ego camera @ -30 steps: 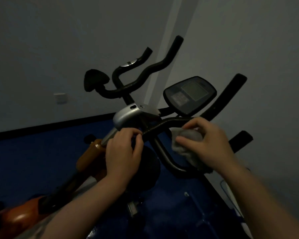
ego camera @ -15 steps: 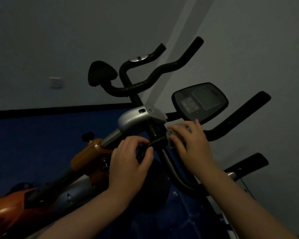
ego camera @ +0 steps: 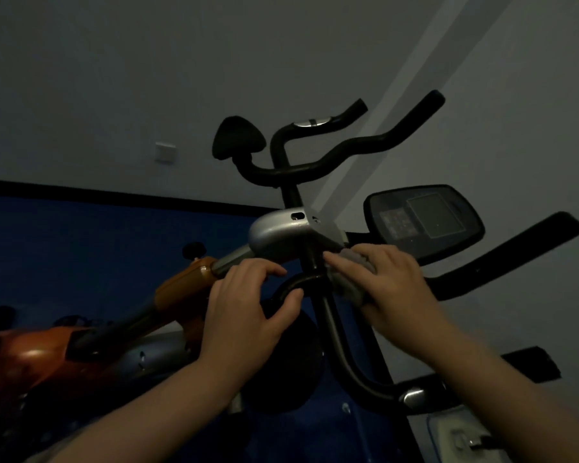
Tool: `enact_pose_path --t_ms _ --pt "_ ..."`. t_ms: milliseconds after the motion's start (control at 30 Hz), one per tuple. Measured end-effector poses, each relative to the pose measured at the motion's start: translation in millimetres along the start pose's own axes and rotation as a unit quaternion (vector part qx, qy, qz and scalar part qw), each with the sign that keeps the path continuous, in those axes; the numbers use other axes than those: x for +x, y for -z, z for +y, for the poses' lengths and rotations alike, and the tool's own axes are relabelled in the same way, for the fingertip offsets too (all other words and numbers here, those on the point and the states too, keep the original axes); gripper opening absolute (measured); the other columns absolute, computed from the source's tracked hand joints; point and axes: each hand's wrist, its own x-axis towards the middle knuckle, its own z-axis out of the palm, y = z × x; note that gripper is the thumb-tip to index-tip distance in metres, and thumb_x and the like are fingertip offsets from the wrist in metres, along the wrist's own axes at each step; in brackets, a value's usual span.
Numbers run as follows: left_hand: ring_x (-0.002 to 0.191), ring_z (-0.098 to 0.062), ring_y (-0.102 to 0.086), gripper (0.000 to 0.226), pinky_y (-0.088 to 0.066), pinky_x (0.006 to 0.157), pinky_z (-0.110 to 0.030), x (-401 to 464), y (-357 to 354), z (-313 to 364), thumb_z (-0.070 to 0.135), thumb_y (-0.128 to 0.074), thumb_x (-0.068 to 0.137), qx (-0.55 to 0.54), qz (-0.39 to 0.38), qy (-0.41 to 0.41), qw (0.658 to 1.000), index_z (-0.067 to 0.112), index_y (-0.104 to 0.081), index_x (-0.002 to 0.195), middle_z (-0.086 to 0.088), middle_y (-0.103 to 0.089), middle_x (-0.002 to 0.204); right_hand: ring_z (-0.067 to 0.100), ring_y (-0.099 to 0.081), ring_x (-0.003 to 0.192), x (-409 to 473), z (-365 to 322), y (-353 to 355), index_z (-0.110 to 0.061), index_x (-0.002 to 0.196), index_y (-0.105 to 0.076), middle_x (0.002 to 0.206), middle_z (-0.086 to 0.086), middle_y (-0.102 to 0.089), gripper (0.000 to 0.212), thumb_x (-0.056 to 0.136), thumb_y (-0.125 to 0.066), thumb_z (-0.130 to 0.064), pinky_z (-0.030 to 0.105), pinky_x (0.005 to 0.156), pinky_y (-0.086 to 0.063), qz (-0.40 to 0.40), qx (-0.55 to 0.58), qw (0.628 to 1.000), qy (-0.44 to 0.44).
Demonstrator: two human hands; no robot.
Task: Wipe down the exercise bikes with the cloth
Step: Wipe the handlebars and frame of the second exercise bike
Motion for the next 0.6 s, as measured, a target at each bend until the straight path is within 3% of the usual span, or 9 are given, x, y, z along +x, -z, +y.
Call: enact_pose_path --t_ms 100,200,267,333,433,600 --pt "0.091 0.004 -0.047 0.028 -0.043 0.081 -0.03 -2.0 -0.6 0.8 0.055 -0.054 0.076 -0.008 0.014 0.022 1.0 0.039 -0.049 0.099 0.025 -0.05 0.095 0.026 -0.053 0.099 8.7 9.8 15.3 -0.032 0.136 -0.038 0.112 0.007 -0.058 0.078 0.072 -0.07 -0.001 0.043 0.08 -0.051 0.007 0.081 0.997 -0.011" --pt "0.093 0.0 -0.051 0.032 -0.048 0.081 -0.038 -3.5 -0.9 1.5 0.059 -0.055 0.075 -0.012 0.02 0.038 0.999 0.04 -0.048 0.101 0.028 -0.049 0.097 0.024 -0.054 0.102 33.4 -10.8 19.0 -0.036 0.124 -0.043 0.113 0.004 -0.057 0.053 0.083 -0.064 -0.009 0.045 0.084 -0.049 -0.012 0.198 0.98 0.011" --pt "0.097 -0.003 -0.052 0.037 -0.048 0.084 -0.041 -4.6 -0.5 0.6 0.063 -0.049 0.076 -0.024 0.012 0.056 0.998 0.041 -0.045 0.105 0.028 -0.047 0.101 0.021 -0.052 0.104 48.4 -26.3 12.1 -0.03 0.119 -0.053 0.12 0.0 -0.056 0.034 0.086 -0.058 -0.027 0.043 0.086 -0.047 -0.066 0.15 0.979 0.119" --pt "0.101 -0.002 -0.051 0.038 -0.046 0.089 -0.043 -5.5 -0.9 -0.5 0.063 -0.037 0.081 -0.052 0.004 0.083 0.995 0.041 -0.043 0.111 0.025 -0.048 0.106 0.023 -0.053 0.098 55.8 -30.9 4.1 -0.024 0.116 -0.057 0.118 0.003 -0.056 0.036 0.085 -0.049 -0.04 0.044 0.077 -0.05 -0.08 0.119 0.975 0.17" --pt "0.097 0.001 -0.052 0.034 -0.046 0.087 -0.04 -5.2 0.1 0.3 0.058 -0.025 0.086 -0.071 0.005 0.106 0.992 0.04 -0.045 0.106 0.021 -0.054 0.102 0.024 -0.058 0.092 54.9 -8.6 7.4 -0.022 0.115 -0.06 0.112 0.009 -0.057 0.034 0.084 -0.054 -0.034 0.038 0.066 -0.053 -0.103 0.067 0.969 0.214" --pt "0.08 -0.003 -0.057 0.039 -0.048 0.07 -0.037 -4.3 2.1 2.1 0.053 -0.025 0.088 -0.085 -0.032 0.123 0.988 0.032 -0.057 0.091 0.011 -0.061 0.084 0.02 -0.059 0.085 60.5 6.3 22.4 -0.025 0.107 -0.062 0.105 0.001 -0.058 0.032 0.084 -0.047 -0.04 0.03 0.062 -0.046 -0.067 0.084 0.984 0.144"
